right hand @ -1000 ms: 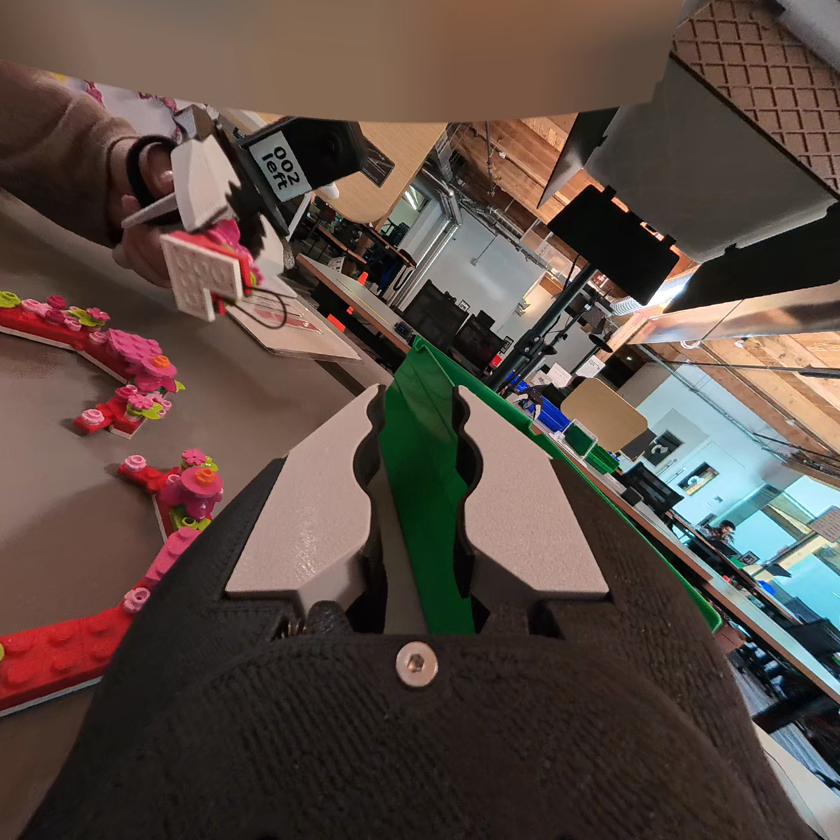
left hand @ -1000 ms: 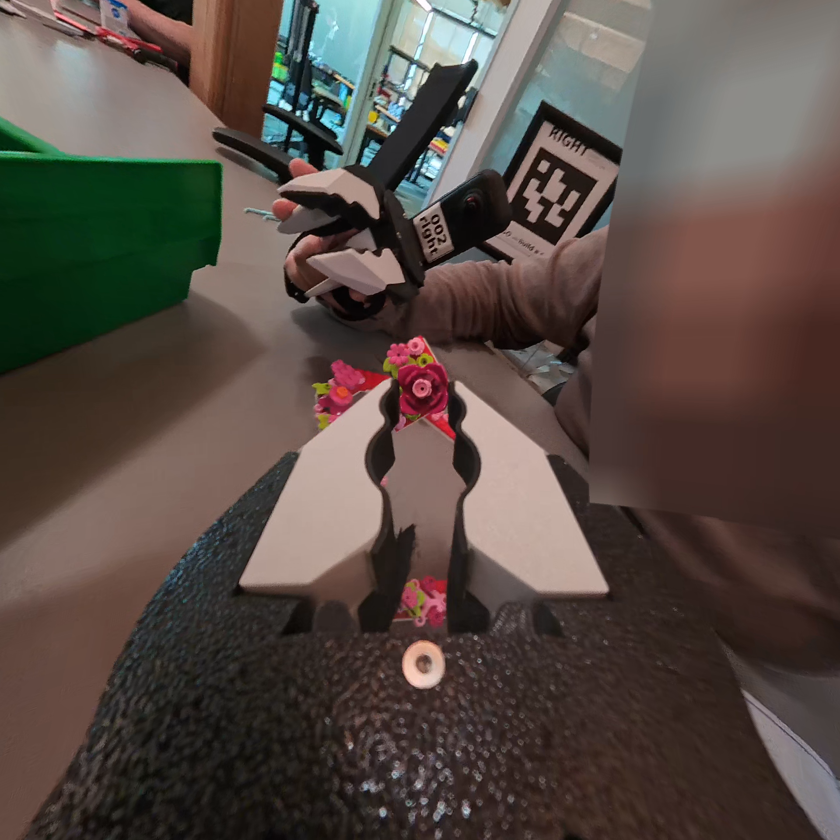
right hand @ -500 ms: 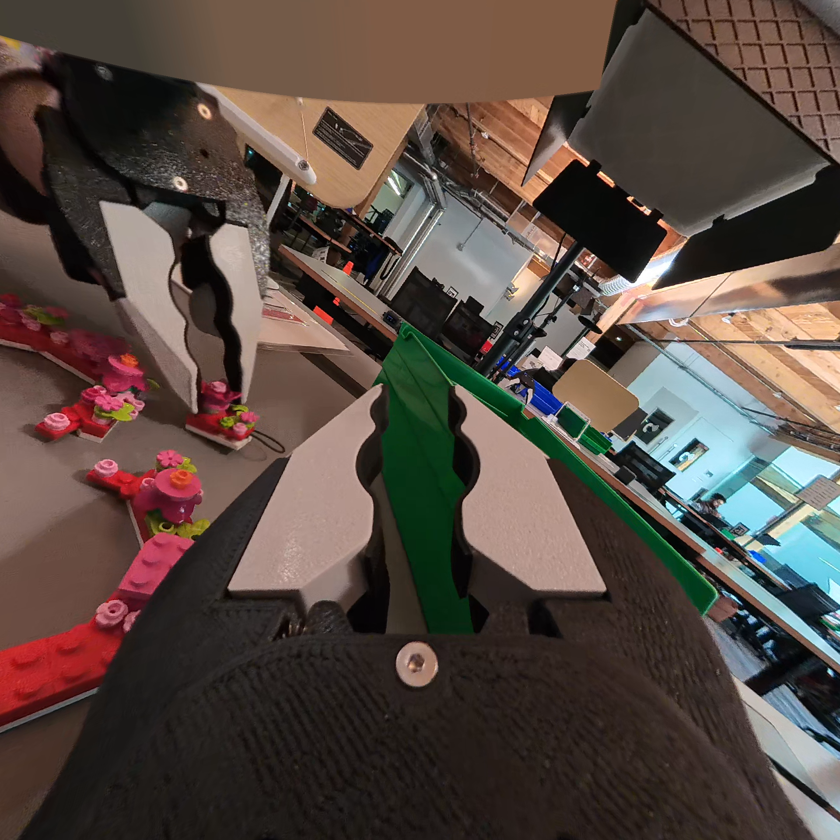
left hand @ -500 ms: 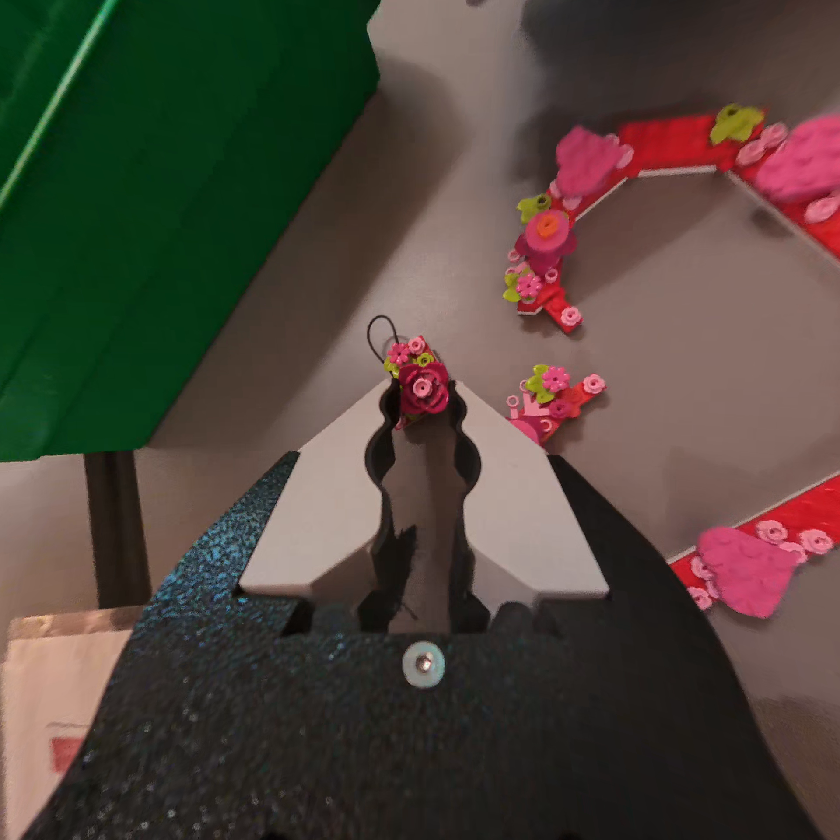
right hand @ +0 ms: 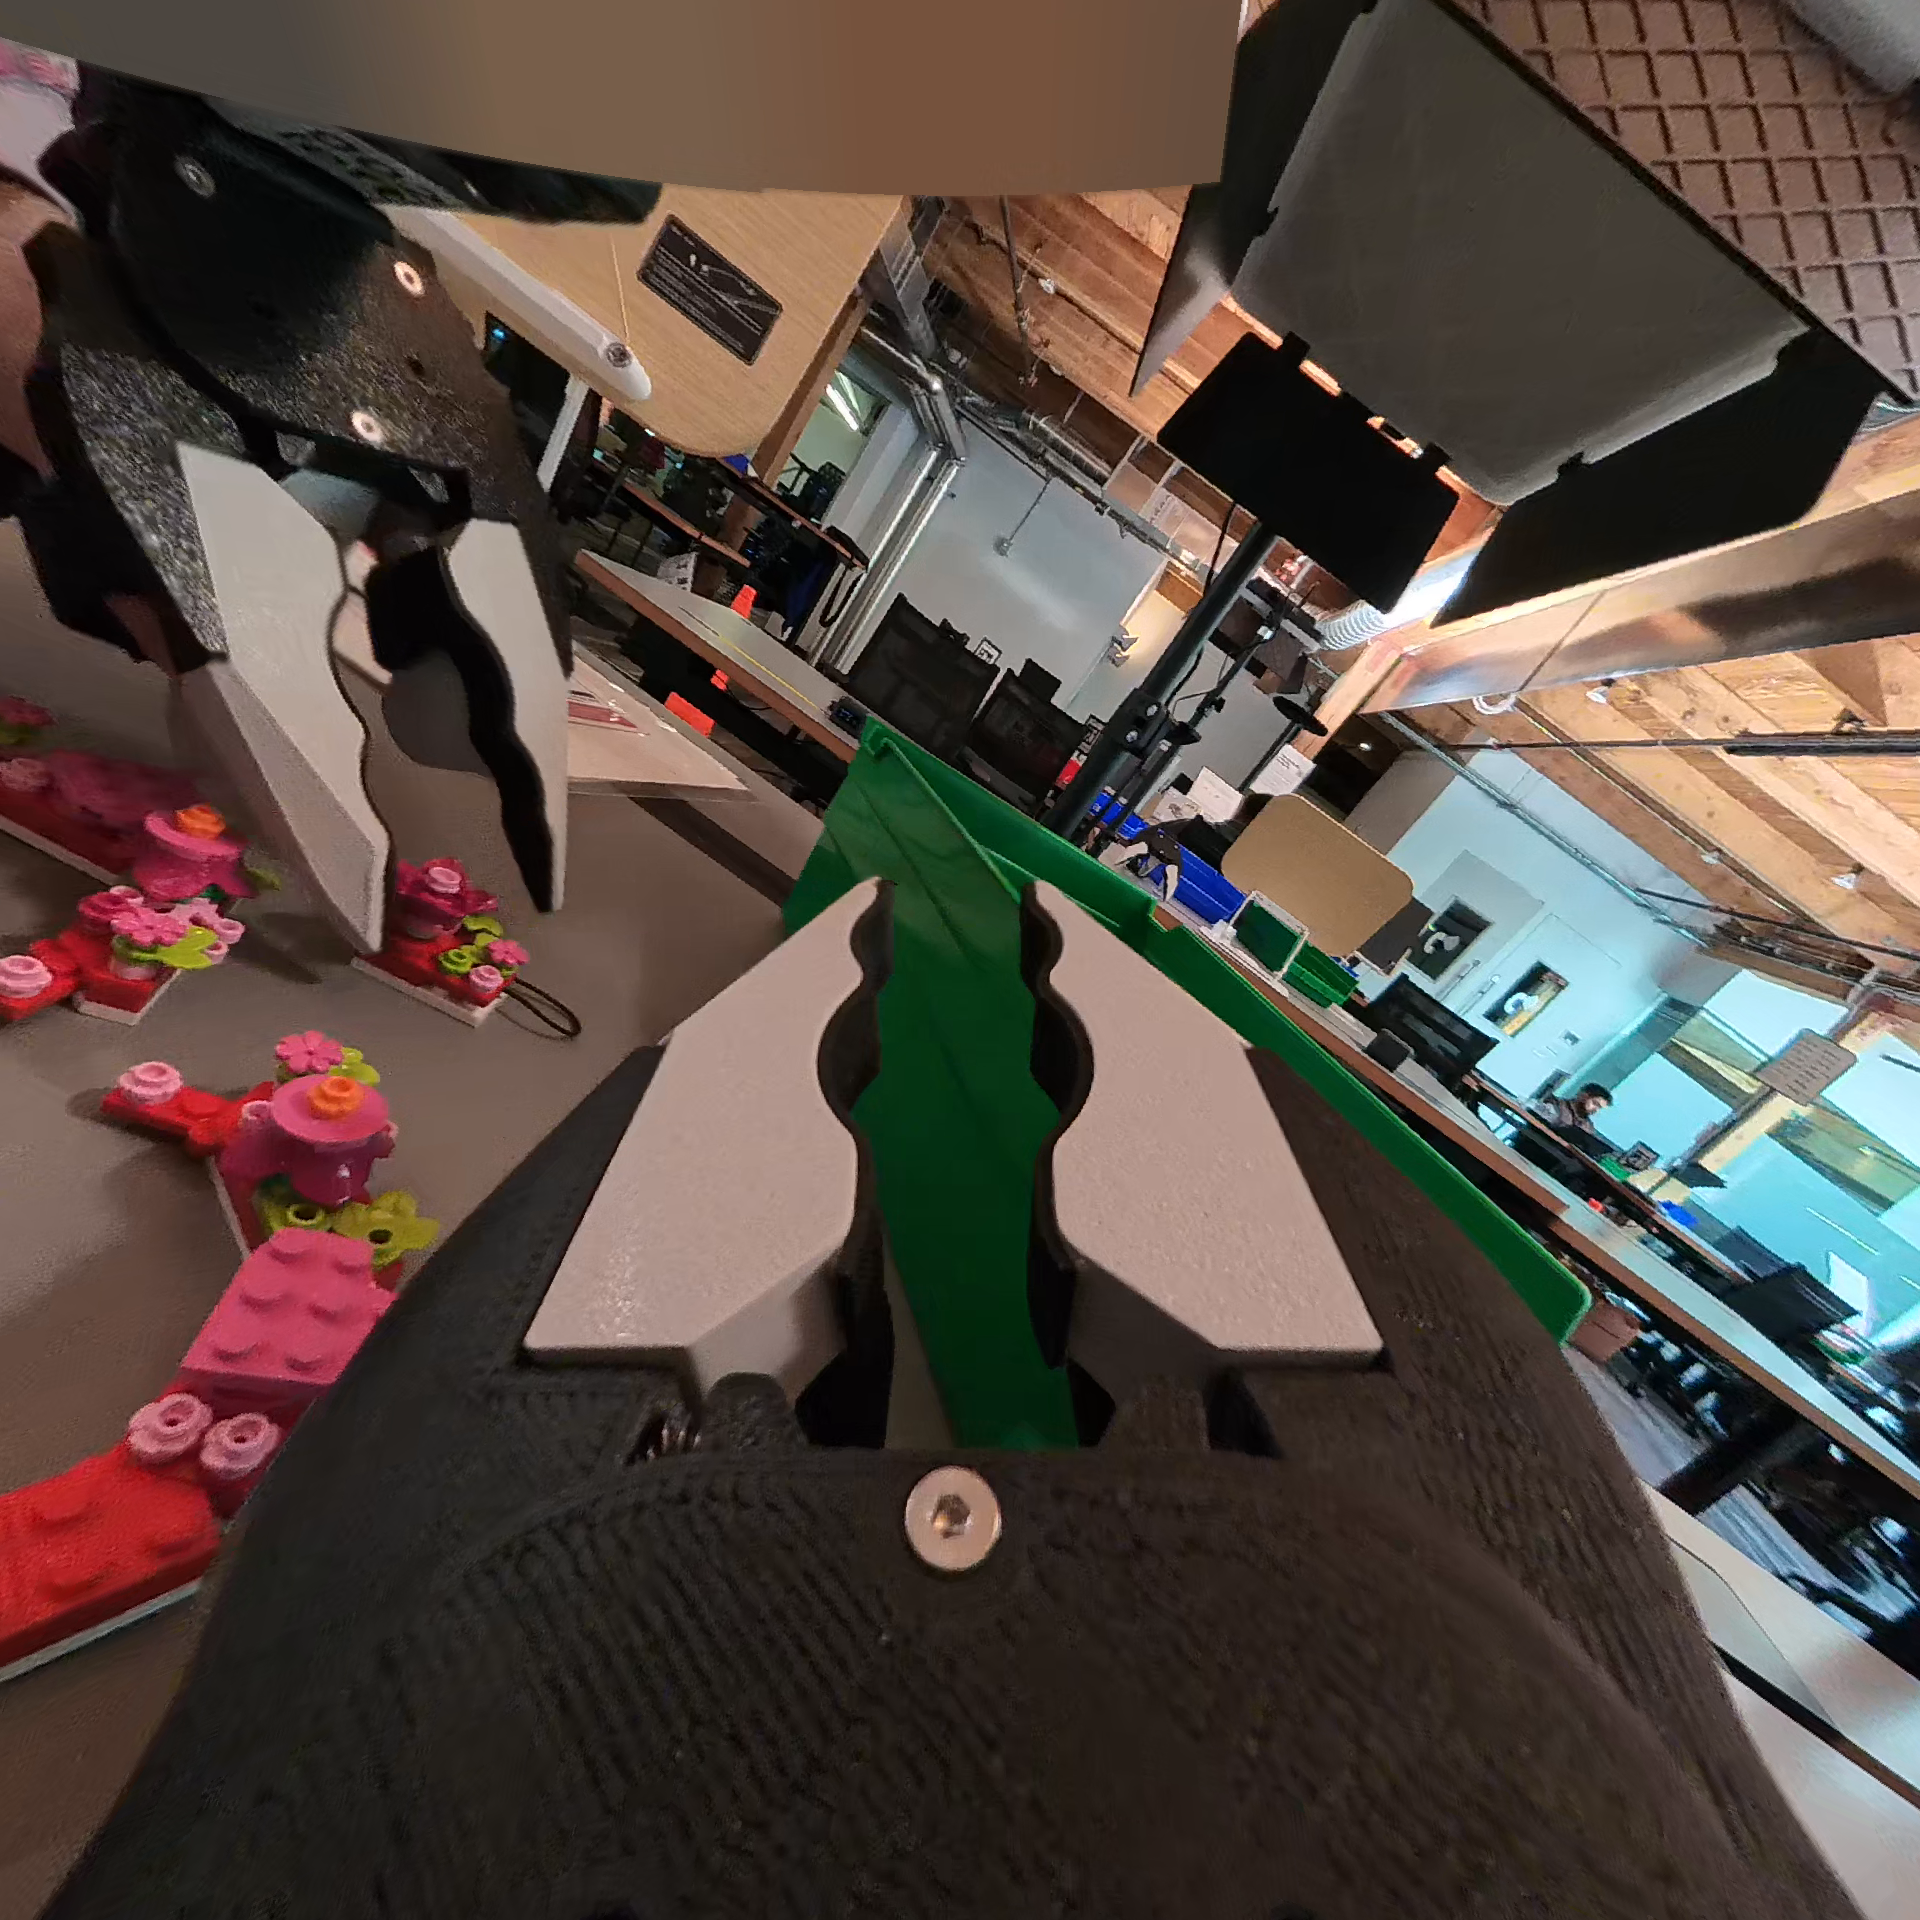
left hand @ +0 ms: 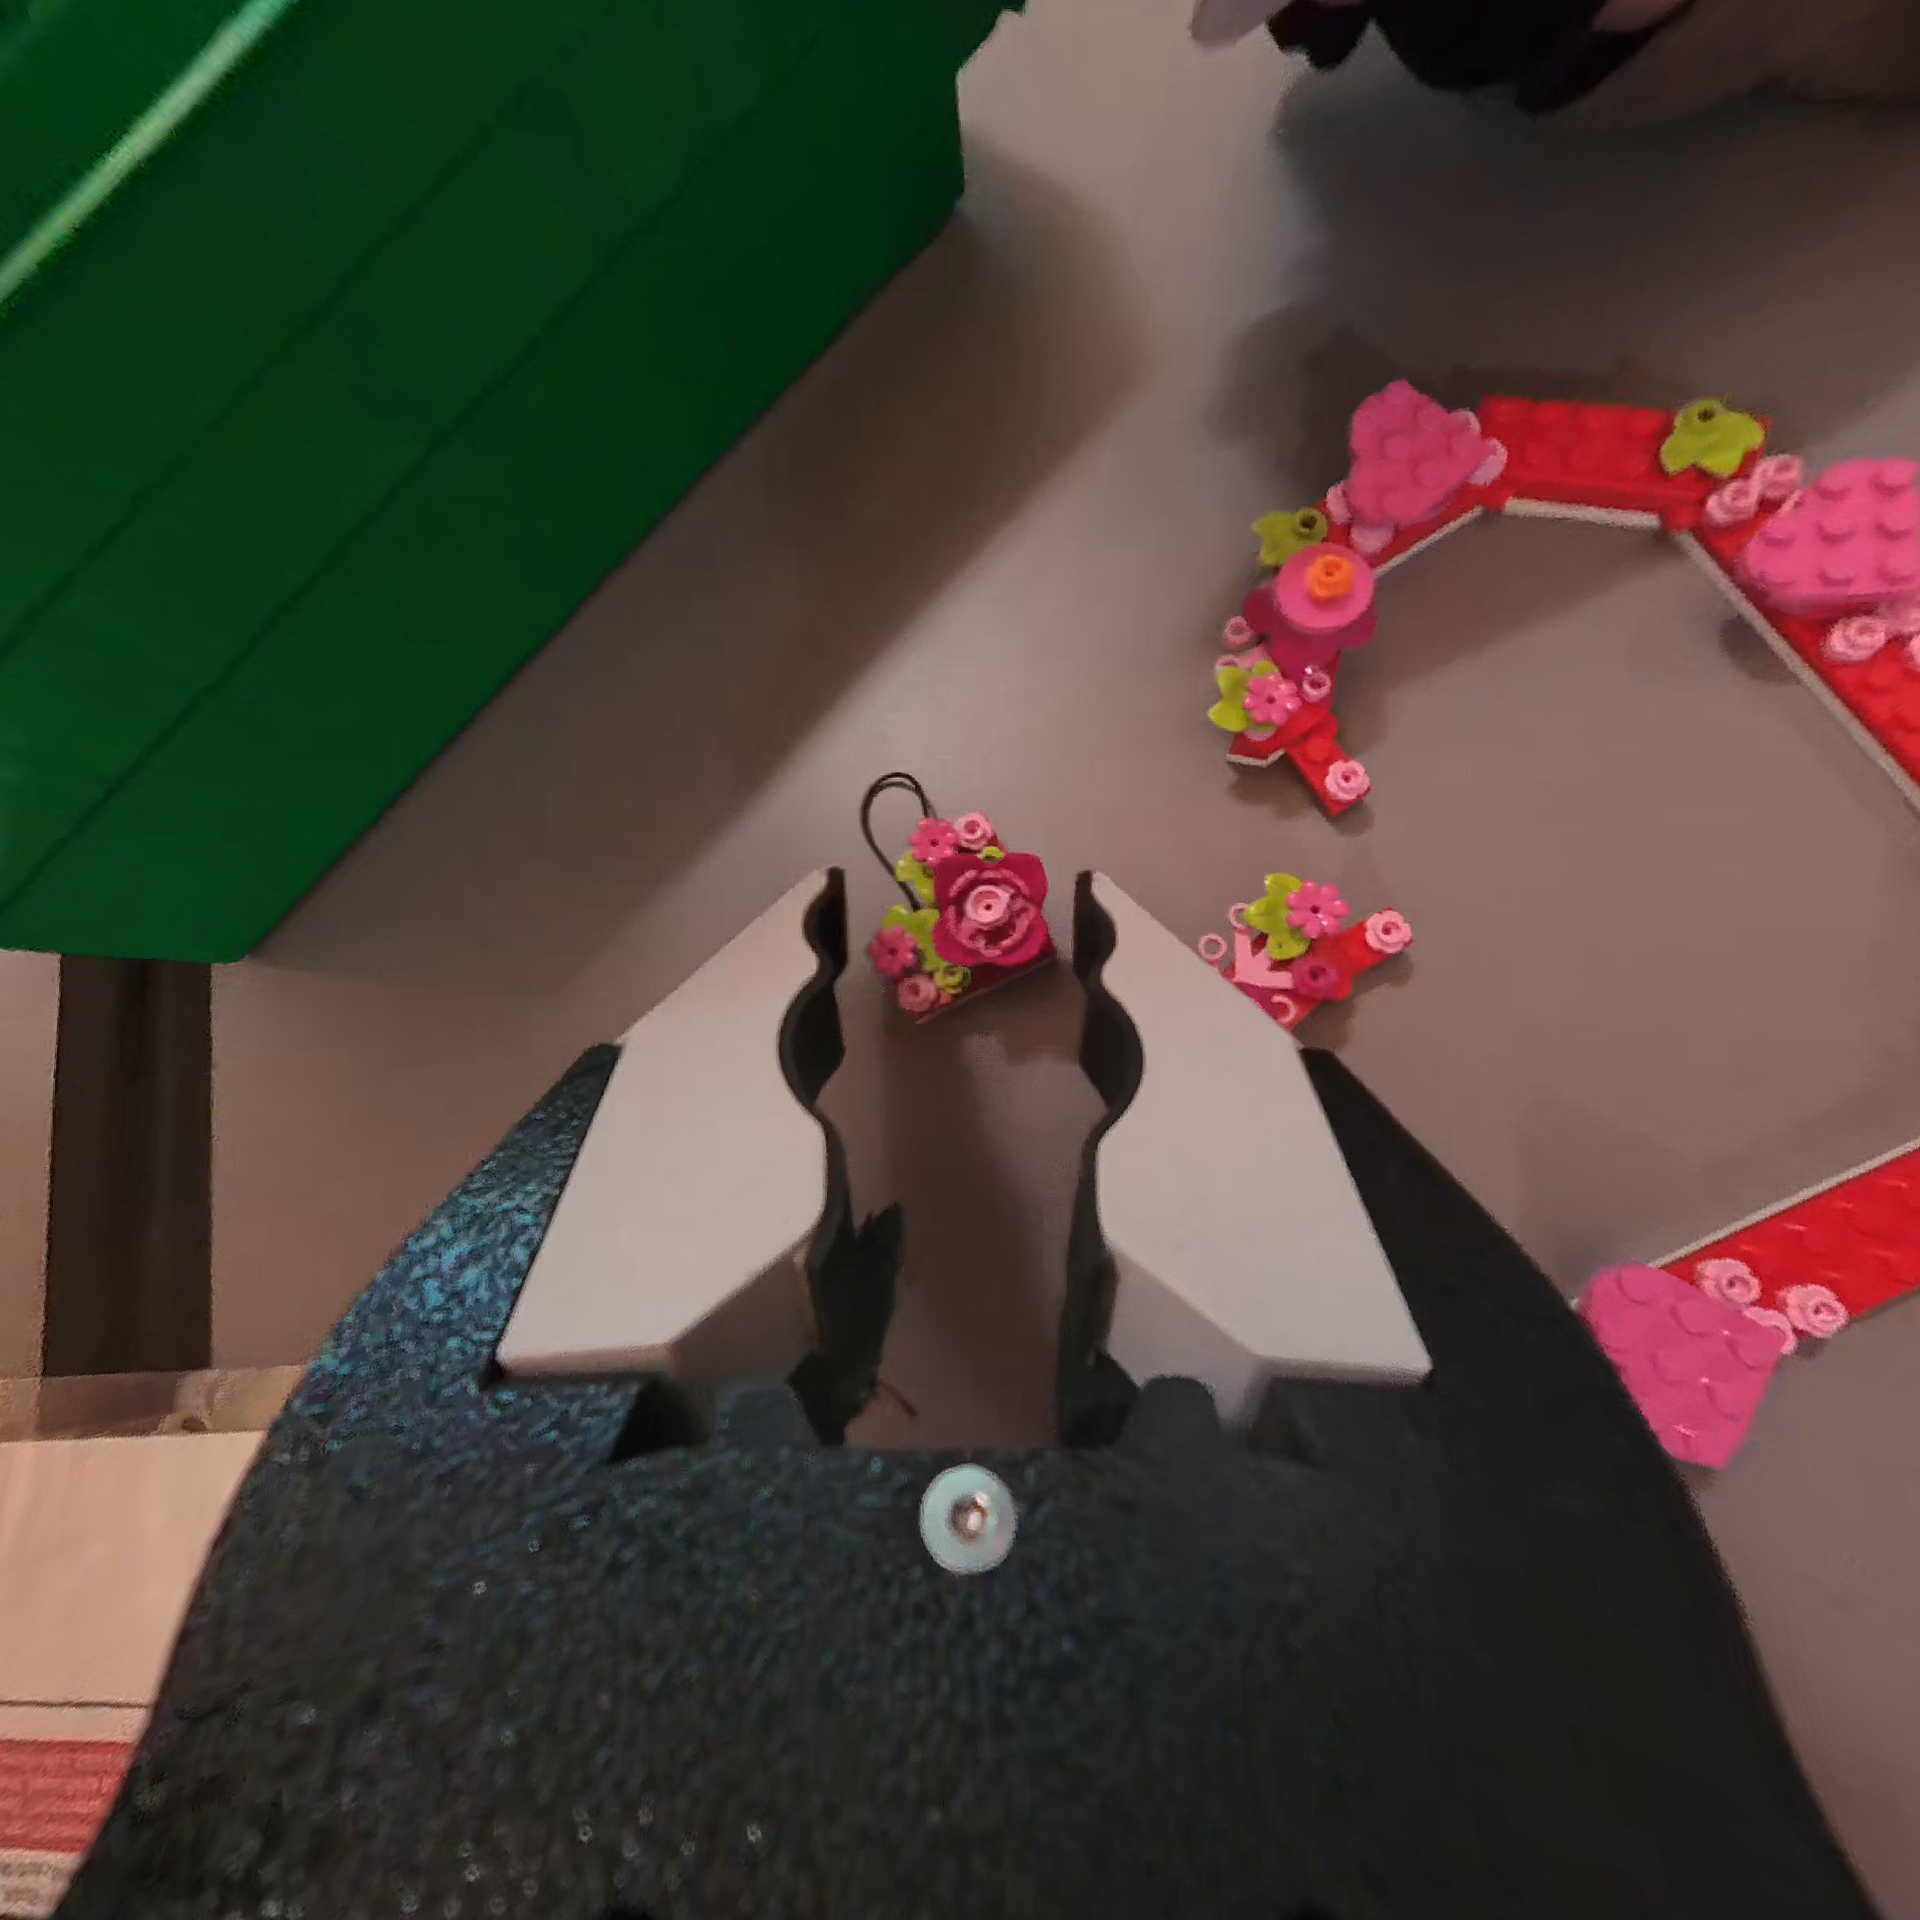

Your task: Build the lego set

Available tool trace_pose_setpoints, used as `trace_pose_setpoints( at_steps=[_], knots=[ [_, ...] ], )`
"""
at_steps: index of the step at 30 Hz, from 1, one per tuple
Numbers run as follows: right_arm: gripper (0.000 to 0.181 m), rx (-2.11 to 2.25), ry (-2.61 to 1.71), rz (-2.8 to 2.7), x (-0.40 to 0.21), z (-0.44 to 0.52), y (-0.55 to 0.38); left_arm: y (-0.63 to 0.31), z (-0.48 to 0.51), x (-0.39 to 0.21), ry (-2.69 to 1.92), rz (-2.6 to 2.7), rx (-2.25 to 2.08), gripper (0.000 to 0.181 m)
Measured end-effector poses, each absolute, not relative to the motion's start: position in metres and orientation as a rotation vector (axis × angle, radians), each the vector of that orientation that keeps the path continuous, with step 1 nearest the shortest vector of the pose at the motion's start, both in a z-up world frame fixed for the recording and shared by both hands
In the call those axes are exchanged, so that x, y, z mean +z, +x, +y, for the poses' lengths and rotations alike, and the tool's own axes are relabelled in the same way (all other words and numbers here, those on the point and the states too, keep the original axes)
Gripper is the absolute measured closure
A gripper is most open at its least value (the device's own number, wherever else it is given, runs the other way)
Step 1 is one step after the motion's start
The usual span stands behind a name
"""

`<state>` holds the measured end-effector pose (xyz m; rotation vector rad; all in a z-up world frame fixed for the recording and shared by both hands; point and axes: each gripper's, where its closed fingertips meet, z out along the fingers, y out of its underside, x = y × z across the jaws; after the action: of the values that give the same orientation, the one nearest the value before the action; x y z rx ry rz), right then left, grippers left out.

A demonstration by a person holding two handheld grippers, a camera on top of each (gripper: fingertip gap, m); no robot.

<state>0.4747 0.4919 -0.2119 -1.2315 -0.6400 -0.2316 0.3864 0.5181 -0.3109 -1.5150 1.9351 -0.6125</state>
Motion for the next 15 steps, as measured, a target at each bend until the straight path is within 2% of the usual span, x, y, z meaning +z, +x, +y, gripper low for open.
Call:
trace_pose_setpoints(
  at_steps=[1, 11, 15],
  knots=[
    [0.158, -0.240, -1.230, -0.628, -0.211, 0.492, 0.477, 0.388, 0.520, -0.305, -1.520, 1.902, -0.640, 0.136],
    [0.158, -0.443, -1.254, -0.576, -0.211, 0.498, 0.501, 0.377, 0.532, -0.167, -1.362, 1.400, -0.938, 0.120],
    [0.158, -0.640, -1.270, -0.555, -0.211, 0.498, 0.521, 0.350, 0.527, -0.124, -1.363, 1.362, -0.872, 0.110]
  ],
)
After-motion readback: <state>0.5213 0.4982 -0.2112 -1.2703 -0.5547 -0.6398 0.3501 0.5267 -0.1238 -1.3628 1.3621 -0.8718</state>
